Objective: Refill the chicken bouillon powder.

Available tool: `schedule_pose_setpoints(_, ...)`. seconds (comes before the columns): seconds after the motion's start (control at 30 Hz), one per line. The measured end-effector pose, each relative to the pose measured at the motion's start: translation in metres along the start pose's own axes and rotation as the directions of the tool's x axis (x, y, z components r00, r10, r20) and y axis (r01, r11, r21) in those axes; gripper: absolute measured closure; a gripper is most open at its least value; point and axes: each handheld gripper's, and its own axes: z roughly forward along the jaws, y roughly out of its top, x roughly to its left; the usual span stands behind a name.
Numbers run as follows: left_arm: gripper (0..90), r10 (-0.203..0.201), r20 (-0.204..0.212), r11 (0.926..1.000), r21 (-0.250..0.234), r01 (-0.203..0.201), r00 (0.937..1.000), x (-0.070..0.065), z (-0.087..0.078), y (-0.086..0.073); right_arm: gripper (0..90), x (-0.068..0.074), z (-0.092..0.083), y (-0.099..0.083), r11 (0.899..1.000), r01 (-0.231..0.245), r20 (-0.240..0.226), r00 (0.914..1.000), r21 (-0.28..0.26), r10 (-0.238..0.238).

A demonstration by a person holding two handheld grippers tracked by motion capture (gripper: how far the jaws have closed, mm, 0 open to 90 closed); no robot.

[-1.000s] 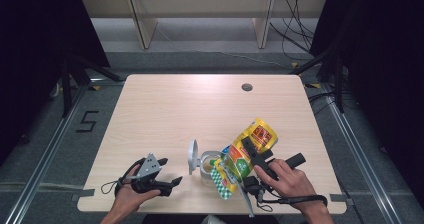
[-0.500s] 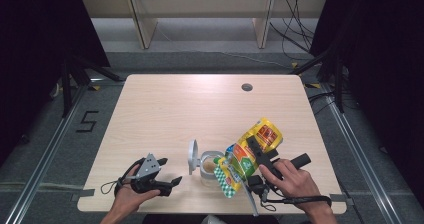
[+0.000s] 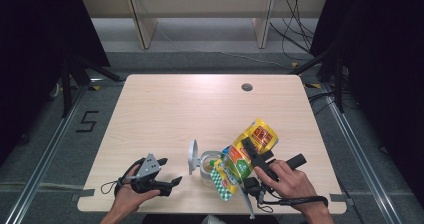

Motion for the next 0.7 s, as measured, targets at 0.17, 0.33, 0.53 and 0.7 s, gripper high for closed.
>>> schedule_pose_setpoints(0.17,18.3,-0.017,0.0,0.9999,0.0,0.017,0.9999,-0.0009,0.0002,-0.0004,45.8,0.0061,0.0017,-0.0048,0.999,-0.048,-0.023,0.9985,0.018,0.049)
schedule_pose_setpoints(0.33,18.3,-0.002,-0.001,1.0,-0.001,0.002,1.0,0.0001,0.0001,-0.0001,45.8,0.0008,0.0005,-0.007,1.0,0.002,-0.015,0.9999,0.018,-0.001)
schedule_pose_setpoints(0.53,18.2,-0.028,-0.007,0.9996,0.004,0.028,0.9996,-0.0021,0.0003,-0.0008,45.9,0.0013,0.0001,-0.0026,1.0,-0.003,-0.009,1.0,0.009,0.003)
schedule_pose_setpoints(0.7,18.3,-0.037,0.002,0.9993,-0.007,0.037,0.9993,-0.0022,0.0003,-0.0007,45.9,0.0008,0.0013,0.0,1.0,-0.01,-0.023,0.9997,0.001,0.01)
